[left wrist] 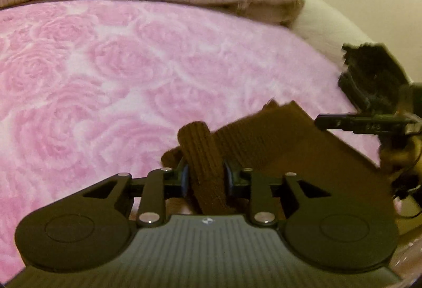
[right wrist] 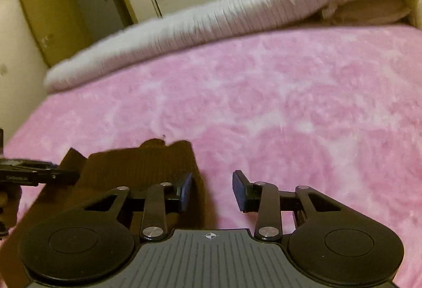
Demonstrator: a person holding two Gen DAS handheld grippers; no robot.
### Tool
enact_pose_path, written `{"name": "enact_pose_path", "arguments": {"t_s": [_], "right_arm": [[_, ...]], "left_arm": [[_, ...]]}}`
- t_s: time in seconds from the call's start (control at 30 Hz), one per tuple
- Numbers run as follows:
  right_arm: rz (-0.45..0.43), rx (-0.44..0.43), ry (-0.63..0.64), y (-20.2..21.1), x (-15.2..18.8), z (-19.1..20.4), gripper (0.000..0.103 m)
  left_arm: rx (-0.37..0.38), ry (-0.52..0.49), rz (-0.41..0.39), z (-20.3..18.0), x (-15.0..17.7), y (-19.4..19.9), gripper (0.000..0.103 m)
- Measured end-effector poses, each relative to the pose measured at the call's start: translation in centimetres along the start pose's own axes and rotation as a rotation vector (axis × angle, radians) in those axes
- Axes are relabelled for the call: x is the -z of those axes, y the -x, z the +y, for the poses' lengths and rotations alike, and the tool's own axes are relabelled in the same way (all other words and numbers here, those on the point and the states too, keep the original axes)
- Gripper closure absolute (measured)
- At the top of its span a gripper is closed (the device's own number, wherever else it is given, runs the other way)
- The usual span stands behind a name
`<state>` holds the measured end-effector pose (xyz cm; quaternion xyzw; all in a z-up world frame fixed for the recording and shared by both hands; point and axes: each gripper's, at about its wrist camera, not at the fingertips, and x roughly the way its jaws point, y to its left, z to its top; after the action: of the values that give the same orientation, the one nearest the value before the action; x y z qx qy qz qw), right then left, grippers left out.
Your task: Fold clothes
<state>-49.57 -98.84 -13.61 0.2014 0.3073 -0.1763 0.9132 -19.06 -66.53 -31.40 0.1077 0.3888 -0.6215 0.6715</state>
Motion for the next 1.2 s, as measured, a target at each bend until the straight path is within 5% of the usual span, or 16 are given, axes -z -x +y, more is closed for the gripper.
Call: {"name": "enact_pose_path", "arguments": {"t_s": [0.2, 0.3, 0.47, 0.57, 0.67, 0.73, 0.93, 1.2], "right_arm": [[-0.012, 0.081, 0.132, 4.2, 0.5, 3.0, 0.061], [-0.07, 0.037, 0.16, 7.3, 2.8, 5.4, 0.055], [-0.084, -0.106, 0.158, 10.2, 7.6, 9.3, 0.048], [-0.066, -0.149, 0.141, 10.7, 10.1, 10.8, 0.046], [-0.048, -0.15, 0.117, 10.4, 10.7, 11.5, 0.046], [-0.047, -0.149, 0.122, 10.1, 10.3, 11.9, 0.046], [-0.044, -0.148, 0.139, 9.3, 9.2, 13.0, 0.045], [0.113, -0.205, 0.421, 2.4, 7.1, 19.5, 0.045]], "left_arm": [[-0.044, 0.038, -0.054, -0.4, 0.8, 4.1, 0.072], [-0.028, 0.077, -0.099, -0.6, 2.5, 8.1, 0.065], [0.19, 0.178, -0.1, -1.3, 7.8, 12.5, 0.05], [0.244, 0.167, -0.062, -2.5, 10.4, 12.4, 0.049], [0.289, 0.2, -0.028, -2.9, 11.5, 11.0, 0.054], [0.317, 0.214, -0.005, -3.2, 11.9, 10.2, 0.067], [0.263, 0.252, -0.031, -4.4, 13.4, 10.7, 0.089], [0.195, 0.314, -0.096, -5.9, 15.6, 11.3, 0.089]]}}
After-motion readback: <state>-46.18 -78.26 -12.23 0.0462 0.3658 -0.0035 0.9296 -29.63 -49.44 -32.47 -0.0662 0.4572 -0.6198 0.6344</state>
